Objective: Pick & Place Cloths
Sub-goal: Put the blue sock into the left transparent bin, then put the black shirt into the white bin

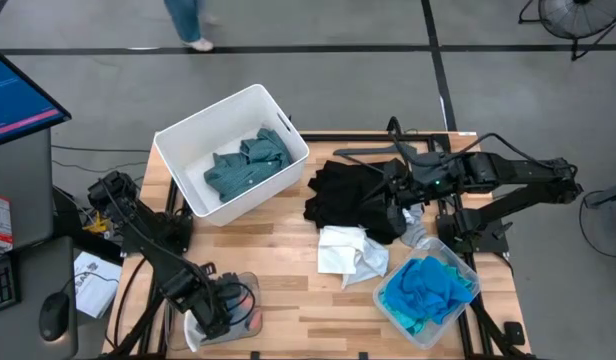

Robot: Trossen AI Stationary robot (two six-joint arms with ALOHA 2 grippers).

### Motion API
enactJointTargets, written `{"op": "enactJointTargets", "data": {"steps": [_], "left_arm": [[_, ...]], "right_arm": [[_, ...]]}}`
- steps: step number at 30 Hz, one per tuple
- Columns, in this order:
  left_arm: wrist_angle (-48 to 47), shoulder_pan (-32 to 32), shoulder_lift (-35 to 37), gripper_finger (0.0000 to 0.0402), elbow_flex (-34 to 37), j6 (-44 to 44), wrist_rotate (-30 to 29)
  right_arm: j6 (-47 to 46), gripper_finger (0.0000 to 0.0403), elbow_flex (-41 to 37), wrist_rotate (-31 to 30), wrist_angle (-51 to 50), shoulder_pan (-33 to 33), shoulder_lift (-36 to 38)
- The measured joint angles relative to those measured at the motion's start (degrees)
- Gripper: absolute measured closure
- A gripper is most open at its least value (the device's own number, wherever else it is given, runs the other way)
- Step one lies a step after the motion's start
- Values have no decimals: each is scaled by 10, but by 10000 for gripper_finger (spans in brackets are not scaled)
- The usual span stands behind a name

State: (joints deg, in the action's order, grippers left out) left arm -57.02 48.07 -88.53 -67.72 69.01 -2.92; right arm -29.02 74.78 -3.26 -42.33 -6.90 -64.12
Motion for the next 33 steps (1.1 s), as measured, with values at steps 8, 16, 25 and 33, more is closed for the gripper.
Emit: {"op": "enactJointTargets", "data": {"steps": [8,16,25,33], "left_arm": [[5,-3,0,197,0,-3,18],[2,-10,33,155,0,8,104],[-4,-43,178,162,0,64,-24],[49,-71,281,154,0,29,-232]], "right_arm": [[0,286,0,-13,-7,0,0],[-48,262,0,-86,-95,3,-1],[-113,209,-10,-164,-279,46,-78],[-49,169,-121,-125,-215,140,-168]]}}
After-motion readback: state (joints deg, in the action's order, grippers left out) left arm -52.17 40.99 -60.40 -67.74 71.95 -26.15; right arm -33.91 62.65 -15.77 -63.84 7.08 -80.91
